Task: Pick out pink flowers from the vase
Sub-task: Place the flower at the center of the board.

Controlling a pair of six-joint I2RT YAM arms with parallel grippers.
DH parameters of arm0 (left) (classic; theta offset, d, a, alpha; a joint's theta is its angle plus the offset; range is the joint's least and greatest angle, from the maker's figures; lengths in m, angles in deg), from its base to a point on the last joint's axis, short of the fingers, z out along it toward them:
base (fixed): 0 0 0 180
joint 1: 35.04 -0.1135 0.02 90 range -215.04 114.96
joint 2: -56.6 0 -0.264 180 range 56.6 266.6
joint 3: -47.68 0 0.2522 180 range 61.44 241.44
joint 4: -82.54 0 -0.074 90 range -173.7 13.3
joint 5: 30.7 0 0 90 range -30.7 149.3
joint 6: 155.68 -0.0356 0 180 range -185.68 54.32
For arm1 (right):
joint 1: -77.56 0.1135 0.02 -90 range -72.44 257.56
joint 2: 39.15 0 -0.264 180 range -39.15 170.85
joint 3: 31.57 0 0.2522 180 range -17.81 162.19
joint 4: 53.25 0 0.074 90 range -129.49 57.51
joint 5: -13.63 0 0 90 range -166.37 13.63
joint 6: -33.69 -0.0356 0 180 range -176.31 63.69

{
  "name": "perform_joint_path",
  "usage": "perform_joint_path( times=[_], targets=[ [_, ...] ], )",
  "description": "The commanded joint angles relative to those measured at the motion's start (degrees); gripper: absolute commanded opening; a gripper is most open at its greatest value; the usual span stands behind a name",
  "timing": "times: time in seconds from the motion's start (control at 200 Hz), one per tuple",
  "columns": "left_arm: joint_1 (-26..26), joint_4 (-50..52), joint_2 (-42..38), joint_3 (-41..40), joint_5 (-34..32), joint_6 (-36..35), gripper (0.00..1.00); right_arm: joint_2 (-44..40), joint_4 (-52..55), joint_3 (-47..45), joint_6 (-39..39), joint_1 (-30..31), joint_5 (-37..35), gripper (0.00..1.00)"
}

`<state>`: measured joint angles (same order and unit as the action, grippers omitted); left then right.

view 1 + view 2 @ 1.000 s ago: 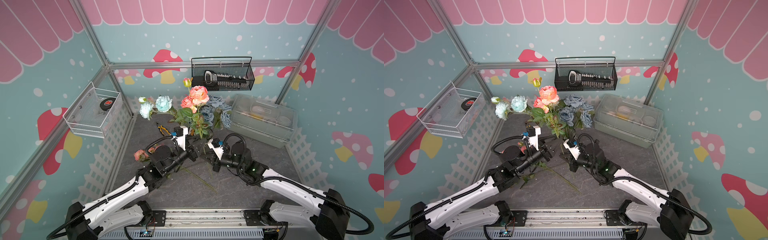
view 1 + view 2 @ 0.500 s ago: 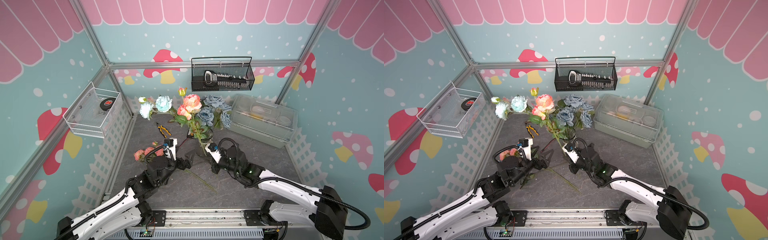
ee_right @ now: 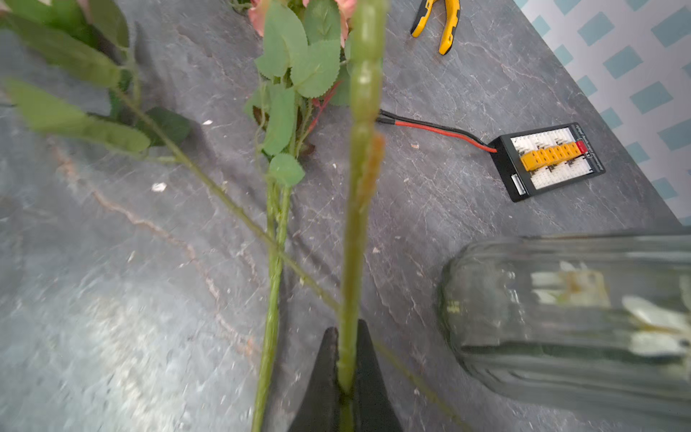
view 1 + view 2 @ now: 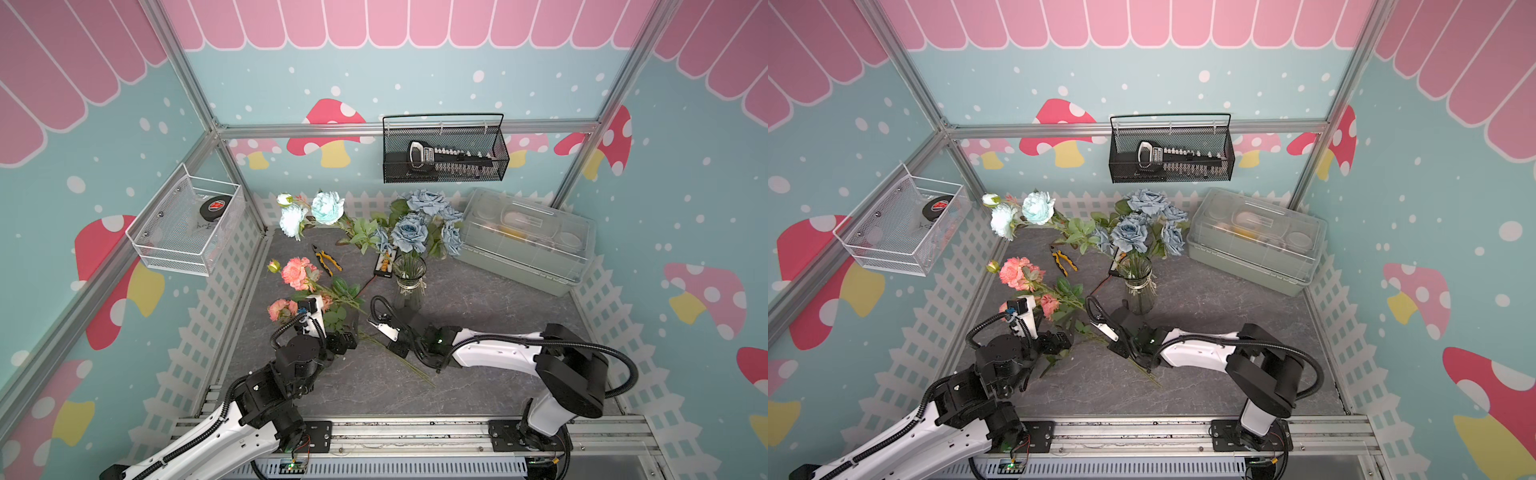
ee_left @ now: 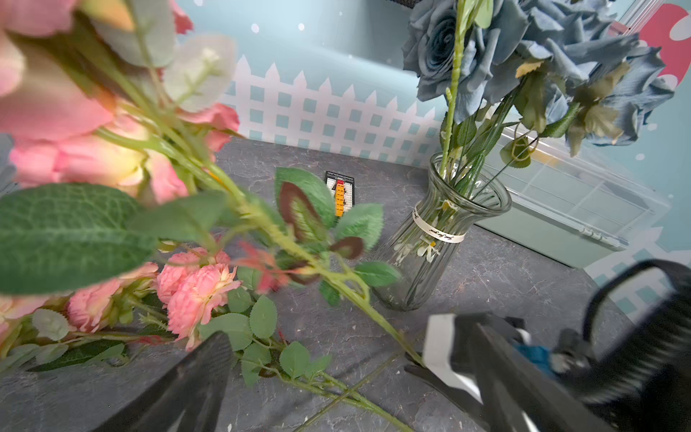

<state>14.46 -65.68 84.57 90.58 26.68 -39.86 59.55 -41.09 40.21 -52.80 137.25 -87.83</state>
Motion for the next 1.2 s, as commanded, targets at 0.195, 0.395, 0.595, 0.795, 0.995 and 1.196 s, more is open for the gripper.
perform_joint_path(
  times=[0.195,0.395,0.595,0.795,0.995,1.196],
  targets=[
    [0.51,2.79,-5.58,-1.49,-4.24,1.86,0.99,9.67,16.48,11.79,-2.26,0.12,-3.44,0.00],
    [0.51,2.20,-5.92,-2.13,-4.99,1.78,0.99,13.11,23.40,15.37,-5.17,0.18,-3.43,0.00],
    [0.51,1.97,-3.27,-1.04,-4.99,1.64,0.99,14.23,24.38,15.64,-7.99,0.34,-2.78,0.13],
    [0.51,1.53,-3.38,-0.51,-5.43,1.64,0.99,12.61,26.63,16.22,-11.37,0.29,-3.36,0.54],
    [0.51,1.42,-1.51,2.38,-6.37,1.28,0.99,1.50,23.55,12.49,-13.28,0.00,-6.37,0.80],
    [0.47,-0.31,5.58,9.54,-8.44,-2.76,0.99,-12.39,20.66,6.50,-15.62,-4.93,-6.06,0.85]
  ],
)
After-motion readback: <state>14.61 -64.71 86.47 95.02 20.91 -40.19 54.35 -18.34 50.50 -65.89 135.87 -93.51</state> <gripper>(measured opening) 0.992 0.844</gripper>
